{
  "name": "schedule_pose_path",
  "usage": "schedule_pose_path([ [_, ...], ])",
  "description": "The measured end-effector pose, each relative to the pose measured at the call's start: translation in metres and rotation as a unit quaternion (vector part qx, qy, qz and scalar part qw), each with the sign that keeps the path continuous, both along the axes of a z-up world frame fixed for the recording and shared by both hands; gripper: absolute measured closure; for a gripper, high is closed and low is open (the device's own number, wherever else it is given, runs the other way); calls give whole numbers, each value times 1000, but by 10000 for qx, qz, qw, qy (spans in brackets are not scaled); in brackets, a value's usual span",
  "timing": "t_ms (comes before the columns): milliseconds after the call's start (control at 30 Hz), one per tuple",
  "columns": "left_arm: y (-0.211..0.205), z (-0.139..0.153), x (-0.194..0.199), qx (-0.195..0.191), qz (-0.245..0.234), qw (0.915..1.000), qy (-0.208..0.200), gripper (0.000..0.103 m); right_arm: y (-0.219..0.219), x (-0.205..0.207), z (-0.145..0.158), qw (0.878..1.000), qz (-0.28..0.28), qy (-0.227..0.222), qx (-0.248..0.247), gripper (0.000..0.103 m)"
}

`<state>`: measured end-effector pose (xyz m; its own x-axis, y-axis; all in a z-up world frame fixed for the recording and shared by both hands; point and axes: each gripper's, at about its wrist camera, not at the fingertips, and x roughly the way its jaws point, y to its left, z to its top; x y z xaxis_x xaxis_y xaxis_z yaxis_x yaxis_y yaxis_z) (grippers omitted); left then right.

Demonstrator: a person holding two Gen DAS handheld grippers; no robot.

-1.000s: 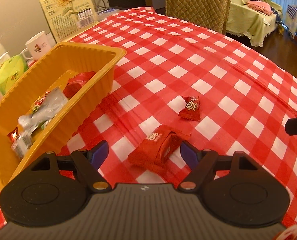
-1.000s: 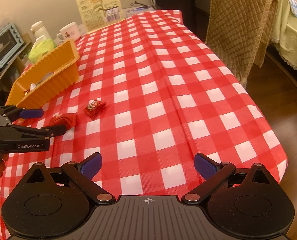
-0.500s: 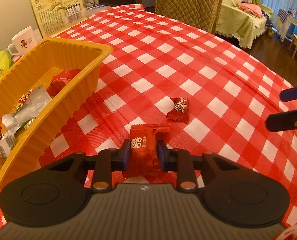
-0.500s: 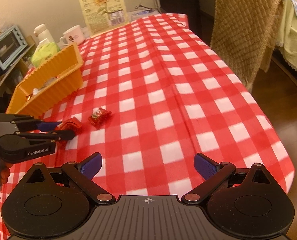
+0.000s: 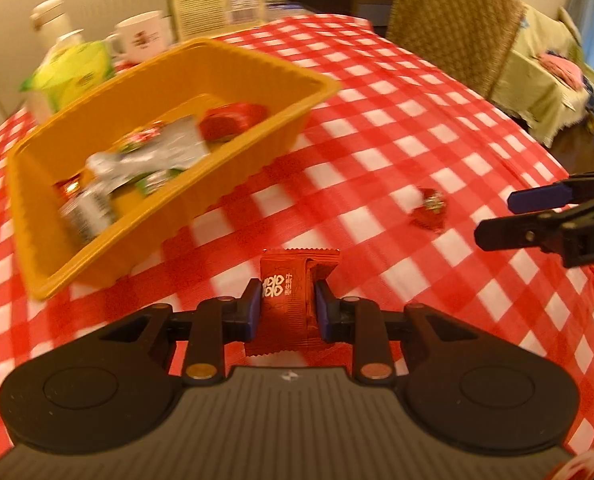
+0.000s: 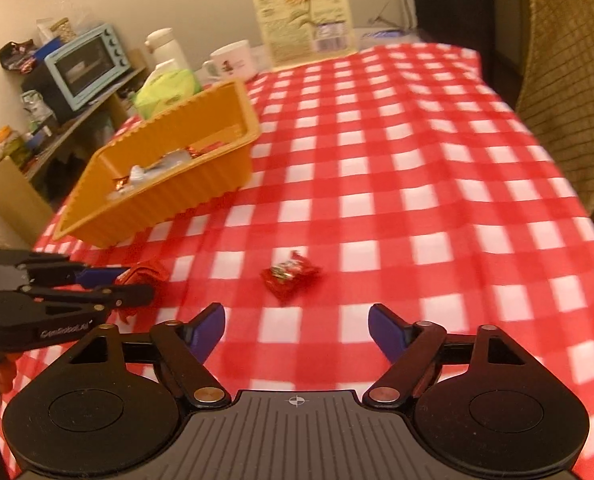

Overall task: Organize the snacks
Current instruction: 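Grasp the small red-wrapped candy with the right tool while the left tool lifts the pouch, then carry the pouch and red candy over the orange tray and open both tools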

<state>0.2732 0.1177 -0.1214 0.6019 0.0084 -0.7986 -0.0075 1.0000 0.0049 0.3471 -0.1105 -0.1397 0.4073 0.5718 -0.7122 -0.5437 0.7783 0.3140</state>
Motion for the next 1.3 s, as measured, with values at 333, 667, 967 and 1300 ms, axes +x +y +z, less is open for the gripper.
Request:
schedule_pose_path([
  [333,32,4,-22,26,625,9980,-1,78,37,35,-17,9994,99,328,96,58],
  [667,47,6,-38,8,961,9954,-13,78,55,33,-20,9988,241,-129,-418,79],
  [967,44,13,-46,19,1039,9946,-87,78,57,32,-20,9974,345,-258,-577,83],
  [1300,34,32,-61,13,1119,9932,-310,78,51,26,-5,9977,456,-277,-412,83],
])
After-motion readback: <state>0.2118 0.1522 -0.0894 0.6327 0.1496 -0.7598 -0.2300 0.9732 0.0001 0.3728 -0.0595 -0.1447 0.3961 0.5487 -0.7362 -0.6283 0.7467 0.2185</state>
